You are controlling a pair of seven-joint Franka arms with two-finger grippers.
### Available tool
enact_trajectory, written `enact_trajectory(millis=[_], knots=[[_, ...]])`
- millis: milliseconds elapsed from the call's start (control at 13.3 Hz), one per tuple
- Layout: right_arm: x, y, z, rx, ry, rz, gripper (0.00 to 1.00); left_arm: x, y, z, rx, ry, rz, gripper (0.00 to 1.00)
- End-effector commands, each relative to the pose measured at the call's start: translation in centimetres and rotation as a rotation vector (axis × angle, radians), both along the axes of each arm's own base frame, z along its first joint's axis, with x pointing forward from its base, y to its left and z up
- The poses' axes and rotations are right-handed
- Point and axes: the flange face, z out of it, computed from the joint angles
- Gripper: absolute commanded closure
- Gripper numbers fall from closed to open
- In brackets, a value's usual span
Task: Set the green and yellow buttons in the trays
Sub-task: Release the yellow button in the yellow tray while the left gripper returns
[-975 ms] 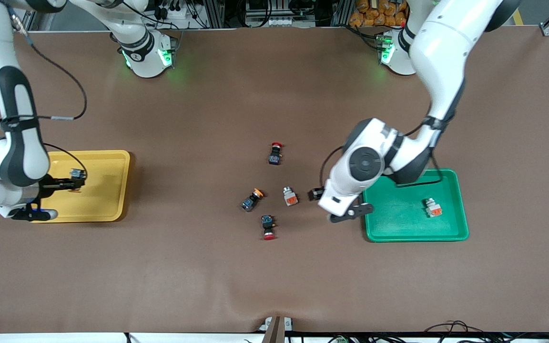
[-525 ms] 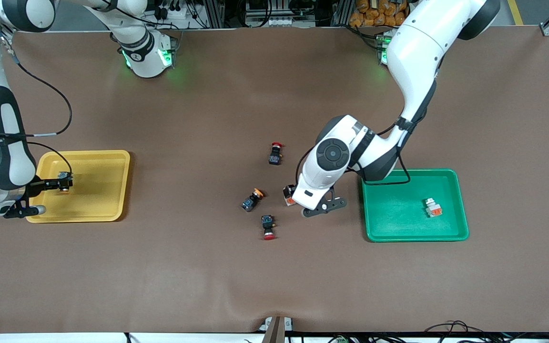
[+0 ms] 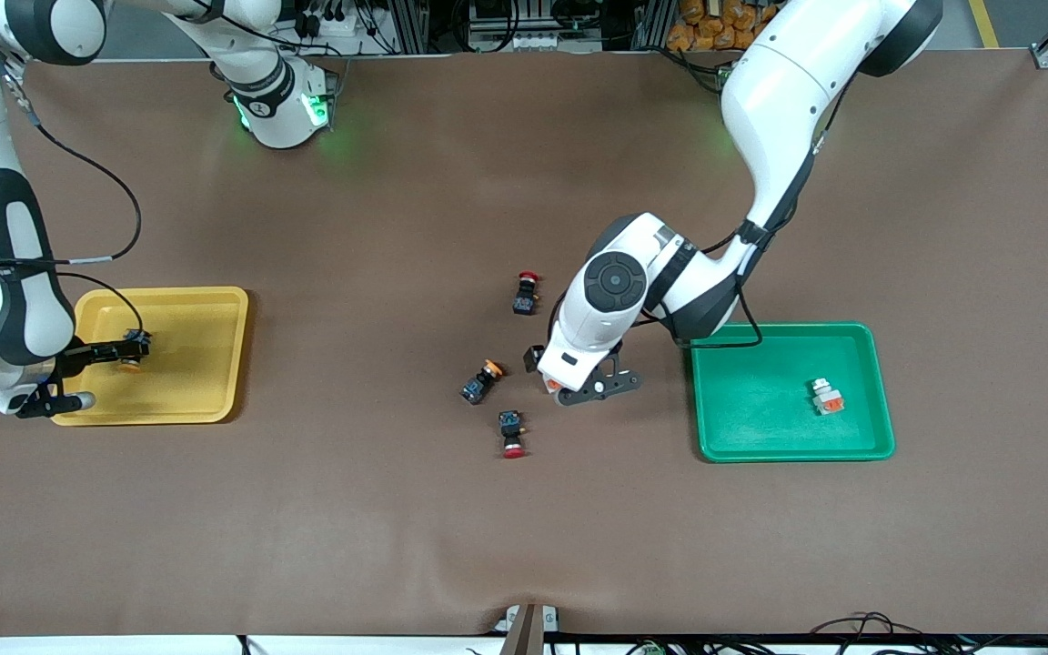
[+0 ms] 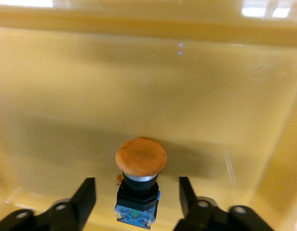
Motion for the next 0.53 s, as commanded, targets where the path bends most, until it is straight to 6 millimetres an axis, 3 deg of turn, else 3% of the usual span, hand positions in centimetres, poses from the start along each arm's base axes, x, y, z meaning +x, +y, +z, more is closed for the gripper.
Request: enact_trajectory(millis=[0, 225, 450], knots=[[0.2, -0.2, 0.4, 0.010, -0.003, -0.004, 0.00, 0.3, -1.1, -0.6, -0.010, -0.044, -0.014, 0.00], [0.2, 0.3, 0.8, 0.021, 0.015, -0.003, 0.00, 0.2, -0.8, -3.4, 0.042, -0.062, -0.062, 0.00], [0.9, 2.7, 2.9, 0.000, 0.082, -0.083, 0.00, 0.2, -1.0, -5.7, 0.045, -0.098, -0.090, 0.00]])
